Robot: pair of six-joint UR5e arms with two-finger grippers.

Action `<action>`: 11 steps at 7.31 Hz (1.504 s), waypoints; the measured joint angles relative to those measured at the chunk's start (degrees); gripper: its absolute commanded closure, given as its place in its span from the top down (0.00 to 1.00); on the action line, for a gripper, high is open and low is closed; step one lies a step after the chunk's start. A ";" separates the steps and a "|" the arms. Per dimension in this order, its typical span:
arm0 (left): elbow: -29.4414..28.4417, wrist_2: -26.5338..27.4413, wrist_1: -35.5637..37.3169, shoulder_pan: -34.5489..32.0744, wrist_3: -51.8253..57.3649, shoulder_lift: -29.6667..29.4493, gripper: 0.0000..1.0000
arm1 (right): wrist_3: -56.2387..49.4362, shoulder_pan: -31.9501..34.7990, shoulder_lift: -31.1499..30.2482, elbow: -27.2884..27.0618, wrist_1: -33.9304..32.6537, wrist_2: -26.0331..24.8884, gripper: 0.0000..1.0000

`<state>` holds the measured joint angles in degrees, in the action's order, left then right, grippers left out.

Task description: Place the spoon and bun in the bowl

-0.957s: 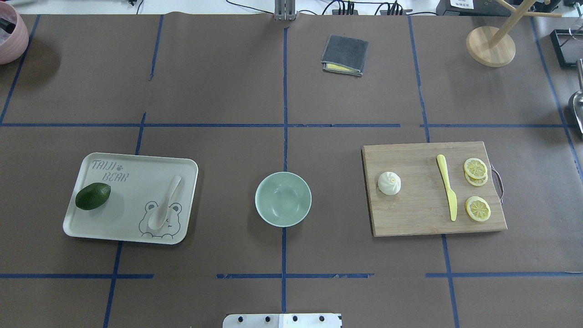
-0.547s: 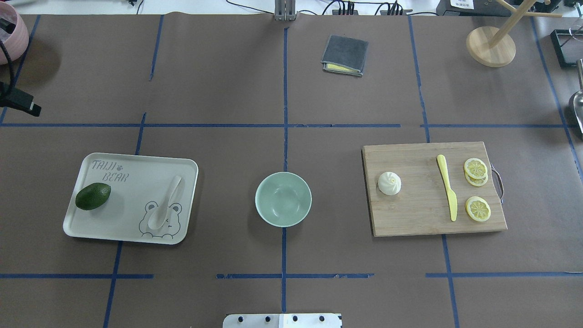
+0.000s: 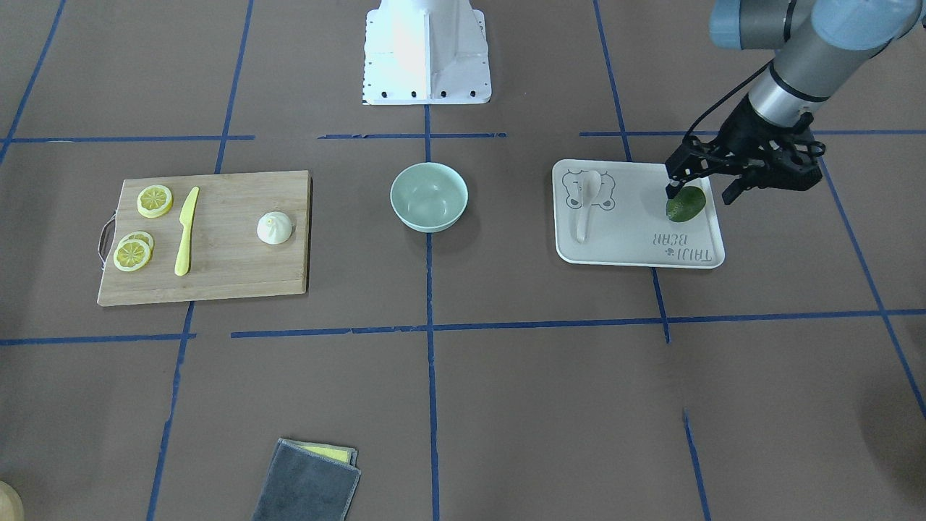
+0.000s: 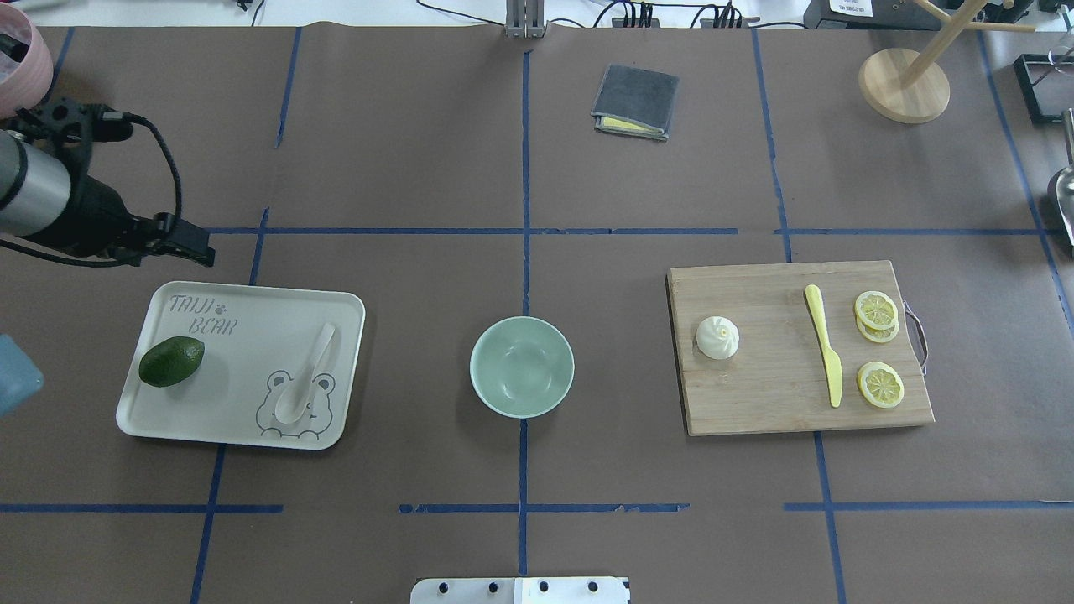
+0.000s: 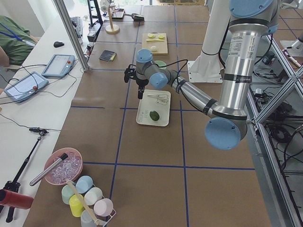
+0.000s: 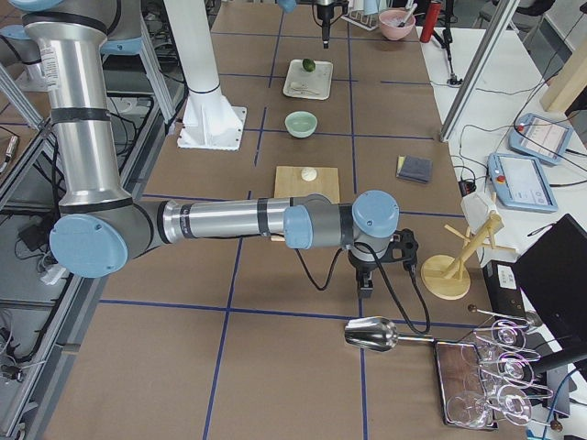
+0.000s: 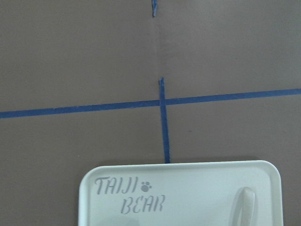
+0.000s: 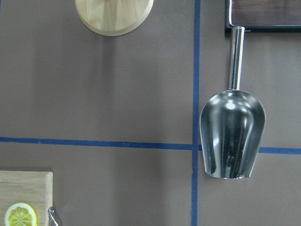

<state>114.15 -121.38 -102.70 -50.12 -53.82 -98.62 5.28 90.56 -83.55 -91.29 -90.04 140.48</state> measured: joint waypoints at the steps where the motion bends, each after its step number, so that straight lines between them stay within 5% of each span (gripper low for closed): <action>1: -0.74 2.76 -0.16 3.51 -3.34 -1.73 0.96 | 3.67 -1.43 0.03 -2.00 0.02 0.15 1.00; 6: -9.34 10.69 -5.98 13.58 -9.18 -6.53 0.89 | 13.61 -4.90 0.13 -8.44 -0.03 2.10 1.00; 11: -12.48 13.54 -8.03 17.43 -10.39 -6.54 0.71 | 25.30 -10.46 0.24 -14.82 -0.05 1.68 1.00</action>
<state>101.67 -107.84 -110.73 -32.69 -64.22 -105.16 30.58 80.10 -83.31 -106.11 -90.09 142.16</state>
